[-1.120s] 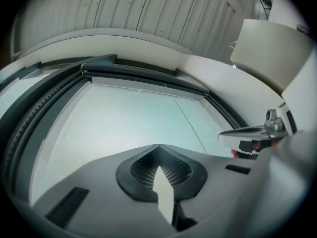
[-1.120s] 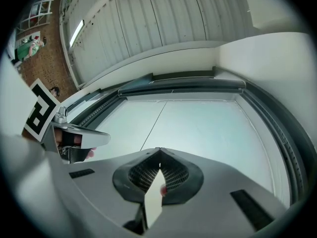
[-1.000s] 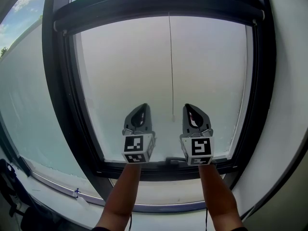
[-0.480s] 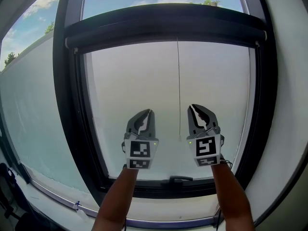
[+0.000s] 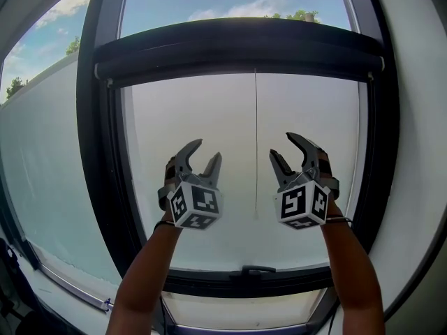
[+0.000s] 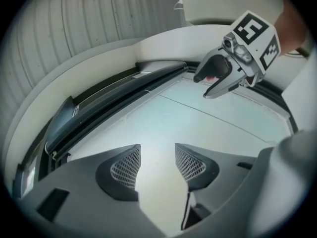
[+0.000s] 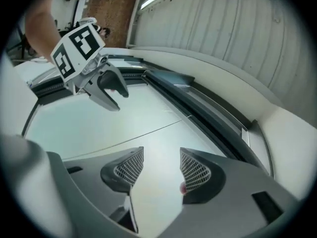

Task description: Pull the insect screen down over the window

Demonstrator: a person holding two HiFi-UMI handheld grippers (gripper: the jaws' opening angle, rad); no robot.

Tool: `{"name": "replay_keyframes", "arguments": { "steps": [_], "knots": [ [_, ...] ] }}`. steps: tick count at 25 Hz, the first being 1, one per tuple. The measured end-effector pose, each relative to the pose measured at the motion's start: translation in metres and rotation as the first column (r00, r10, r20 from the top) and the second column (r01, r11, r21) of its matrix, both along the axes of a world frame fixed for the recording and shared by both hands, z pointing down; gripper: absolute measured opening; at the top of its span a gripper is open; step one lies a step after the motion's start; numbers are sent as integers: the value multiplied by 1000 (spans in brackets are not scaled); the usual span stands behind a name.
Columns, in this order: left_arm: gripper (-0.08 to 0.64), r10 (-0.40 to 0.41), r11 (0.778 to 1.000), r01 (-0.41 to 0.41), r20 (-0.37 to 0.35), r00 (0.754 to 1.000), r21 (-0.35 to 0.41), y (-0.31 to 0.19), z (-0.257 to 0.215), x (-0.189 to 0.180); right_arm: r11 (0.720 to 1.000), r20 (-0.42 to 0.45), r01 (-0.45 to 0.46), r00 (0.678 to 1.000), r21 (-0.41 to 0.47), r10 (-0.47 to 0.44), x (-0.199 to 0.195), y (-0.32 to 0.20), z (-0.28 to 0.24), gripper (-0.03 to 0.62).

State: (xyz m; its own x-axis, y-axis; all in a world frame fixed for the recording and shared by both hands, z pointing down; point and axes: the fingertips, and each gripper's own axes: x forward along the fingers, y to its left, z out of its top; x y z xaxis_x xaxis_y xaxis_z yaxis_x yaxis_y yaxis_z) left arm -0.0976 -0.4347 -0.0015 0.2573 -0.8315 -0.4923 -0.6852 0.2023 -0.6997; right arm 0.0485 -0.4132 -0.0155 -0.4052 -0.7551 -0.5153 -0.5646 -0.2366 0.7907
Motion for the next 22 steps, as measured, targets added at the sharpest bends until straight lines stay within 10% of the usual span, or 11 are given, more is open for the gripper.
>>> {"name": "replay_keyframes", "arguments": {
  "steps": [7,14,22],
  "knots": [
    [284,-133,991,134,160,978,1,-4,-36,1,977,-221,-201,952,67,211,7,-18,-20,291],
    [307,-350,936,319,332,876,146,-1,-91,11,913,-335,-367,850,177,407,26,-28,-58,310],
    [307,-469,883,428,388,794,192,-10,-138,5,879,-340,-427,811,213,477,43,-30,-107,310]
  ]
}}
